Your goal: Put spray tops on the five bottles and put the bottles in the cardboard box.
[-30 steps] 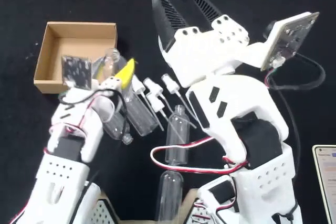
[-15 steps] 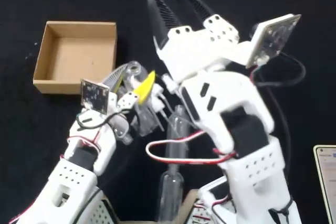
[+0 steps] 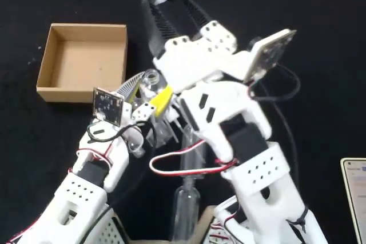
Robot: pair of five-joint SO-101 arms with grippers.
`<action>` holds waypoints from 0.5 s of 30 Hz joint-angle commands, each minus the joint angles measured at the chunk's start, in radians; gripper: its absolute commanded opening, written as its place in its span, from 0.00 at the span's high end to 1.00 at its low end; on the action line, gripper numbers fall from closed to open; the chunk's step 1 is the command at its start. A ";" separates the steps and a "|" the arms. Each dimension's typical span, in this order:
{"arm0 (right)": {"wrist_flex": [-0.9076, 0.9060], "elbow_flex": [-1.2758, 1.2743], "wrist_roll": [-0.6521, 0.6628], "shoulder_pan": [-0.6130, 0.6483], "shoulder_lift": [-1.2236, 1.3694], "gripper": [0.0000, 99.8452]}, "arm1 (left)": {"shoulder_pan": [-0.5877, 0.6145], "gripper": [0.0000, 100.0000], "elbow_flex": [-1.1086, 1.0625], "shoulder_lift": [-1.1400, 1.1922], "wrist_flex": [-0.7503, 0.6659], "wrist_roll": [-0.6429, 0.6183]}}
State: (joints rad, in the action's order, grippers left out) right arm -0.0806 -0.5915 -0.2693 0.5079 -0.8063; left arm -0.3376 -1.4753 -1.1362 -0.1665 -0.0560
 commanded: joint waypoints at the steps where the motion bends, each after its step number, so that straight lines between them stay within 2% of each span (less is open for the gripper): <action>1: 0.086 -0.022 -0.003 0.014 -0.015 0.99 | -0.013 0.87 0.010 -0.018 -0.025 -0.002; 6: 0.166 -0.068 -0.003 0.020 -0.015 0.99 | -0.007 0.87 0.005 -0.018 -0.023 -0.002; 15: 0.167 -0.185 -0.003 0.015 -0.022 0.98 | -0.058 0.87 -0.015 -0.018 -0.025 0.000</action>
State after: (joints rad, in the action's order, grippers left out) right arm 0.0545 -0.7679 -0.2693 0.5094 -0.8048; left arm -0.3529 -1.5044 -1.1362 -0.1665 -0.0560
